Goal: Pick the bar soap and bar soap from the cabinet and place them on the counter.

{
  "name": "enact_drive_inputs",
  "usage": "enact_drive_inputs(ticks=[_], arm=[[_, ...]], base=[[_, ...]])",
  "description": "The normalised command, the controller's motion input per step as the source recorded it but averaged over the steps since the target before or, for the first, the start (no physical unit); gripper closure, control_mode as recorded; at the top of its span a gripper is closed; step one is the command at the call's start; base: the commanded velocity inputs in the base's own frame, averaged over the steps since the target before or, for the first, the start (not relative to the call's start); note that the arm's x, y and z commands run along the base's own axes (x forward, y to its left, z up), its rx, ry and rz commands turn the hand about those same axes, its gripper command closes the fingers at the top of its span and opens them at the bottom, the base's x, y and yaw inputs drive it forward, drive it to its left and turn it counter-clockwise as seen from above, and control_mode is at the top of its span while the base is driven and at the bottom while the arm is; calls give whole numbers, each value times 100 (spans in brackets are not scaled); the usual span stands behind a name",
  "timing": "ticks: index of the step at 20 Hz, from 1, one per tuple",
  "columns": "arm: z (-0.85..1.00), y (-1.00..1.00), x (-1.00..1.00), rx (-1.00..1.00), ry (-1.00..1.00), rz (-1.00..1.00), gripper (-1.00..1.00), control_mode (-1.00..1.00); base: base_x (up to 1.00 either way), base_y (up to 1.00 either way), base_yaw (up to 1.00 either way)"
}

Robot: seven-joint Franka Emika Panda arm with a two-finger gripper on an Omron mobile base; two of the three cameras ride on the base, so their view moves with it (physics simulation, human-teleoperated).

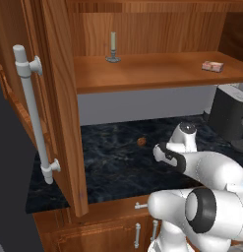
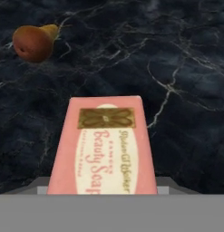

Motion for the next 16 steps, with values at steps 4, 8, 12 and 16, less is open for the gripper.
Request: enact_drive_inputs(ticks=[4,8,12,16], arm=[[-19,-1,10,0,0,0,100,-100],[-19,-1,9,0,0,0,100,-100],[-18,-1,8,0,0,0,100,-100],[-17,-2,6,0,0,0,100,-100]], base=[[0,0,0],[0,0,0],[0,0,0],[0,0,0]])
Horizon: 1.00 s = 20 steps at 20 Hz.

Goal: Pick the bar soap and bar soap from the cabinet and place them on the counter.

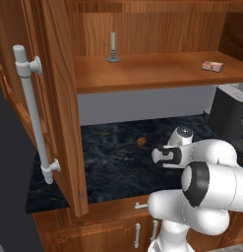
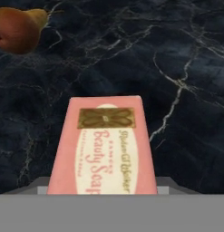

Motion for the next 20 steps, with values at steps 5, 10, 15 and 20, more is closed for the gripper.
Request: enact_drive_inputs(ticks=[5,10,15,20], arm=[[-16,-2,6,0,0,0,100,-100],[-15,0,5,0,0,0,100,-100],[-13,-2,3,0,0,0,100,-100],[-15,-1,4,0,0,0,100,-100]], base=[[0,0,0],[0,0,0],[0,0,0],[0,0,0]])
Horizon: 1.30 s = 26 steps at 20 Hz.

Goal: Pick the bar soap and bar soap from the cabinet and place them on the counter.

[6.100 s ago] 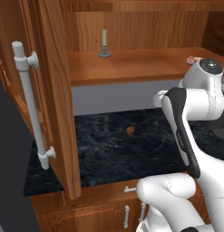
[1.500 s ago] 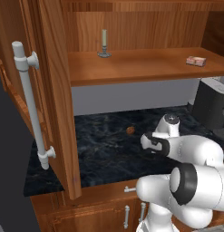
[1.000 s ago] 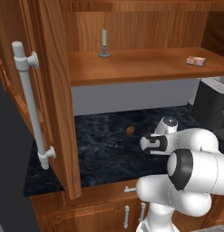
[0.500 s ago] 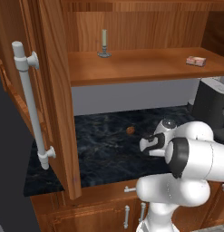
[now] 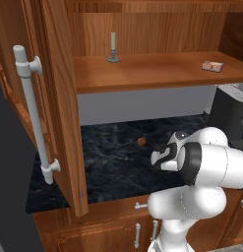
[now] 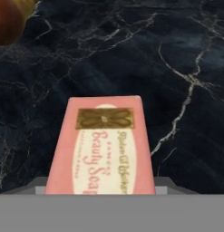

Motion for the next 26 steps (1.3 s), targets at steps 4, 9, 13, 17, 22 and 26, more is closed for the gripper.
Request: enact_drive_inputs(ticks=[4,9,13,17,22,26], arm=[[-15,0,1,0,0,0,-100,-100],[-9,0,0,0,0,0,-100,-100],[0,0,-3,0,0,0,-100,-100],[0,0,-1,1,0,0,-100,-100],[7,0,-2,2,0,0,-100,-100],[22,-1,-12,4,-2,0,-100,-100]], base=[[0,0,0],[0,0,0],[0,0,0],[0,0,0],[0,0,0],[0,0,0]])
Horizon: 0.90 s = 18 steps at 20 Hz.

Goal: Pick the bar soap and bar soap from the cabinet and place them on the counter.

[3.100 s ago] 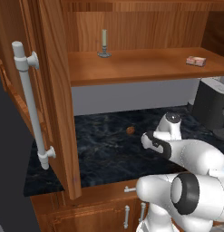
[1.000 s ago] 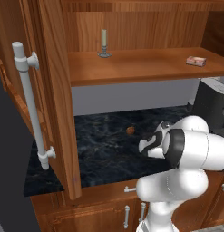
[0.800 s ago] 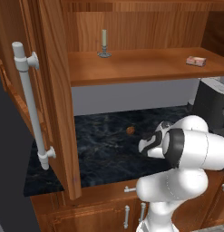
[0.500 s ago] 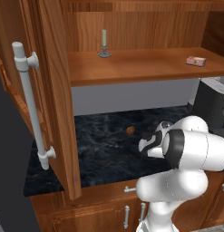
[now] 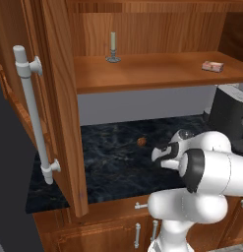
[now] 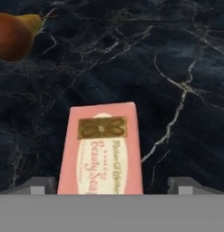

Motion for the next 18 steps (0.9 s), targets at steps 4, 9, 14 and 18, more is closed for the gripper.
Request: enact_drive_inputs(ticks=[4,9,14,18], arm=[[31,-3,-25,2,-7,0,-100,-100],[30,0,-14,0,-3,0,-100,-100],[27,0,-10,0,0,0,-100,-100],[34,-8,-23,0,0,0,-100,-100]], base=[[0,0,0],[0,0,0],[0,0,0],[0,0,0]])
